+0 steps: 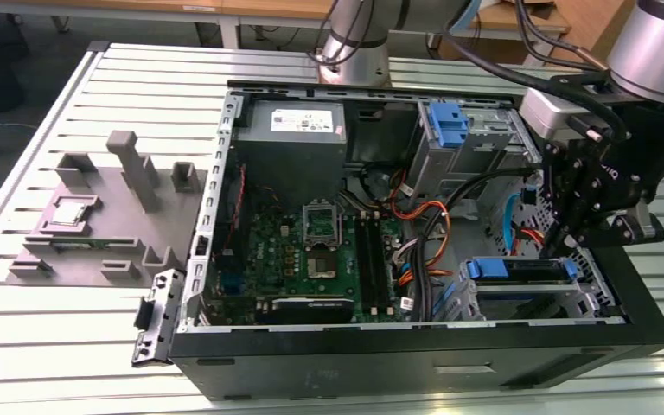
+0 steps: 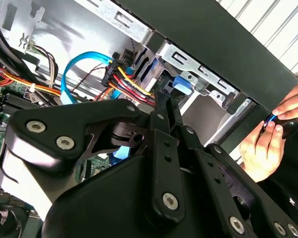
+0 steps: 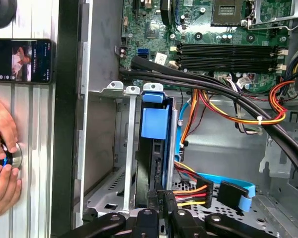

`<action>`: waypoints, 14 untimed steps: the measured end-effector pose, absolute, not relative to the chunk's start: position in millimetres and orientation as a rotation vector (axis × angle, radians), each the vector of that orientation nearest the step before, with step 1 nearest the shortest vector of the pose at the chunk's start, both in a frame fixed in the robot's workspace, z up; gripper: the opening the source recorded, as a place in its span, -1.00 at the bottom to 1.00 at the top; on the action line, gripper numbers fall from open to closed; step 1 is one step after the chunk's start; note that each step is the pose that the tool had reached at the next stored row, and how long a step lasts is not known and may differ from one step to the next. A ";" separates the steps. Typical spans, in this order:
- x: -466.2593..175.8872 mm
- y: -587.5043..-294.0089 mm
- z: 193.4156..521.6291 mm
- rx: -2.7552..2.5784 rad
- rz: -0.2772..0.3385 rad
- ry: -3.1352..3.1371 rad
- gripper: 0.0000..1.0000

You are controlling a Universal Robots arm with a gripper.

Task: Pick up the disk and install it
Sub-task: 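Insert the first disk wire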

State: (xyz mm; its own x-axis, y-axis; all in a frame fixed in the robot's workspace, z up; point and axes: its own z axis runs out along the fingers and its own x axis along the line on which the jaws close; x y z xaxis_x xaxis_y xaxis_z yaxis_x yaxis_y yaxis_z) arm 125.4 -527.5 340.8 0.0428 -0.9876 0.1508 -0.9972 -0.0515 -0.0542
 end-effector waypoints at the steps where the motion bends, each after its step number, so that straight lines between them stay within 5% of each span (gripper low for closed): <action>1: 125.2 -527.6 339.6 2.216 0.227 -2.122 -0.67; 14: 123.8 -527.8 335.9 2.184 0.227 -2.154 -0.67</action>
